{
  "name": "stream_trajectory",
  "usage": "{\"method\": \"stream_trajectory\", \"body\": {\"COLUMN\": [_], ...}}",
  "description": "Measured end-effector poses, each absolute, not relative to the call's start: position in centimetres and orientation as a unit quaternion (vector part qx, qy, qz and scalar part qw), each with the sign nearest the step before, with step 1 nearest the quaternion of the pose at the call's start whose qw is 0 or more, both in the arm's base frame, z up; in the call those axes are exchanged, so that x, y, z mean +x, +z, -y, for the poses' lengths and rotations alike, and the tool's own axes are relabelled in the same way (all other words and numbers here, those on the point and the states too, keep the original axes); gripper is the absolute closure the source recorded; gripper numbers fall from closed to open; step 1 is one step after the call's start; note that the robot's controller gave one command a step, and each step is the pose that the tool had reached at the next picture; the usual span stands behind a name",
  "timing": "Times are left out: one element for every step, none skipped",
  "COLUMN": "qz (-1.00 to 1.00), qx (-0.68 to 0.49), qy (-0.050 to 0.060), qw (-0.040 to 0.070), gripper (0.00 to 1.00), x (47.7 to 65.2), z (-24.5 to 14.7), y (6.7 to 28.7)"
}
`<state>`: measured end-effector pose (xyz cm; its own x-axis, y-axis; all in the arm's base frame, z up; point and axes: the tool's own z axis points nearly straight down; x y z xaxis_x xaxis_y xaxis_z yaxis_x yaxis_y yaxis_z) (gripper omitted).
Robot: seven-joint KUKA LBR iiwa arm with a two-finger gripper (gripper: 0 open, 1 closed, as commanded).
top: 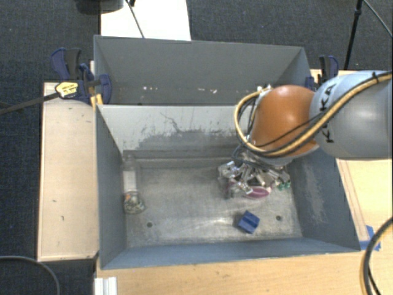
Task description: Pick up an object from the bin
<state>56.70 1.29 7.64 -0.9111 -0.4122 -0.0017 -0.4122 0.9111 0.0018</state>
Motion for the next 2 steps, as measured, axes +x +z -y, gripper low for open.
{"method": "stream_trajectory", "body": {"qz": [-0.978,-0.938], "qx": [-0.209,-0.346], "qy": [0.001,0.0], "qw": [0.0,0.002], "gripper": [0.0,0.0], "x": [56.7,54.3], "z": [-1.3,0.5], "y": [7.6,7.1]}}
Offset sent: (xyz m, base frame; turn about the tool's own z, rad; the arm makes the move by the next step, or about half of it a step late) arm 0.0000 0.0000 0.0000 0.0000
